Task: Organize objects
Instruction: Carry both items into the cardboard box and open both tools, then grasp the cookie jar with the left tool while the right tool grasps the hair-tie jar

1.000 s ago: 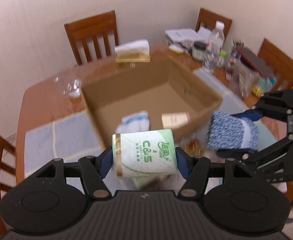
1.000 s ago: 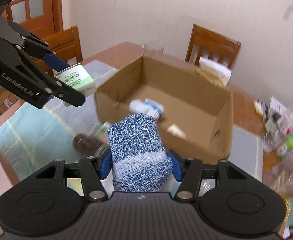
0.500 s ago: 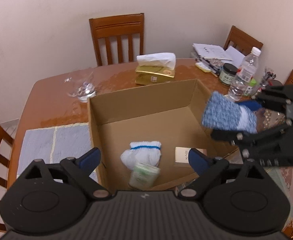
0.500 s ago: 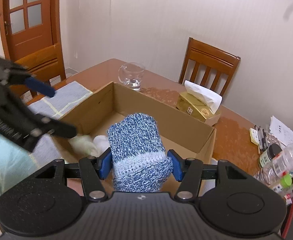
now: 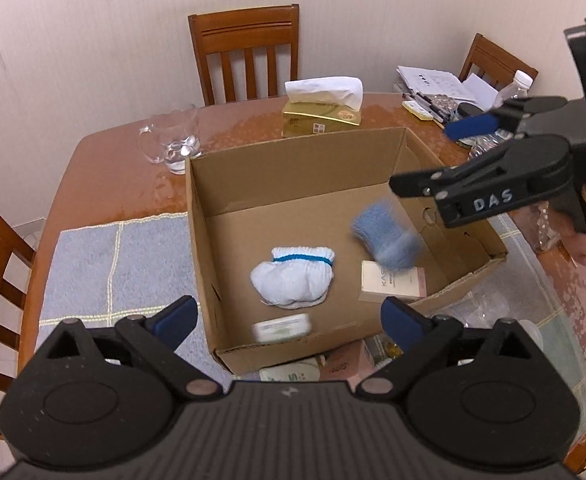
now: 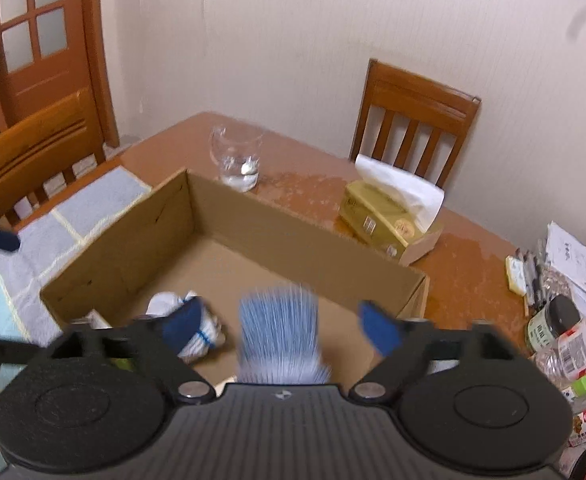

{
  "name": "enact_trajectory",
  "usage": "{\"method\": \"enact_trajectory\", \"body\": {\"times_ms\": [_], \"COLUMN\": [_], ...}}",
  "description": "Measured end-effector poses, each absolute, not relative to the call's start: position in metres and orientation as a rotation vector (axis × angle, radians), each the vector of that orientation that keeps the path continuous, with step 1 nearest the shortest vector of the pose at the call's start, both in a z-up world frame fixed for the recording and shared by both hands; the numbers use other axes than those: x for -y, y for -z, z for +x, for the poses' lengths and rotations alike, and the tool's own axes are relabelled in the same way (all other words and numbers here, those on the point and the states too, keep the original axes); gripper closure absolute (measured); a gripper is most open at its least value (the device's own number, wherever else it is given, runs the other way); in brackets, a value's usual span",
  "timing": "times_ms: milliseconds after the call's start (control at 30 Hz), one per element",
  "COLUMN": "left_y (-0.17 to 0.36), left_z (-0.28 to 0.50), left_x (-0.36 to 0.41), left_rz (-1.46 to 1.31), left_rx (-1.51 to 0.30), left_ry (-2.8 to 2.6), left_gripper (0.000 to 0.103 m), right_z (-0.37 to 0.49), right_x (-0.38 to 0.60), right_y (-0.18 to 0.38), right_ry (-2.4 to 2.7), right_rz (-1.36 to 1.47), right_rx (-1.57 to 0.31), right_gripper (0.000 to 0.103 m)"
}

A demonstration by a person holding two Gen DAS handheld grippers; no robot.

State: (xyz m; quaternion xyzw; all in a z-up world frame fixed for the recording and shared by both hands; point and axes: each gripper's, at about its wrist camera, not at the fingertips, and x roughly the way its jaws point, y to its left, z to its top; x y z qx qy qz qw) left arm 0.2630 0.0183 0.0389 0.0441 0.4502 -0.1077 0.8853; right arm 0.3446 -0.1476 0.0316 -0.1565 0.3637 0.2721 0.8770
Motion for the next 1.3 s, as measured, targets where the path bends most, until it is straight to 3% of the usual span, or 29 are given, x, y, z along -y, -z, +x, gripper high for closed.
{"method": "enact_trajectory", "body": {"times_ms": [733,1300], "left_y": [-0.012,0.028], "left_z": [0.222,0.195], "left_x": [-0.034,-0.048], "left_rz": [0.139,0.054], "left_rx": [-0.926,-1.021], "left_ry": [0.165,0.069], "left_gripper": [0.004,0.004], "right_z": [0.277,0.185], "right_x": [0.171,0.195], "right_y": [-0.027,0.025], "right_ry": [-0.437,-0.363], "right_rz": [-0.288,-0.165], "right_rx": [-0.763,-0.886], "right_gripper": [0.000,0.000]}}
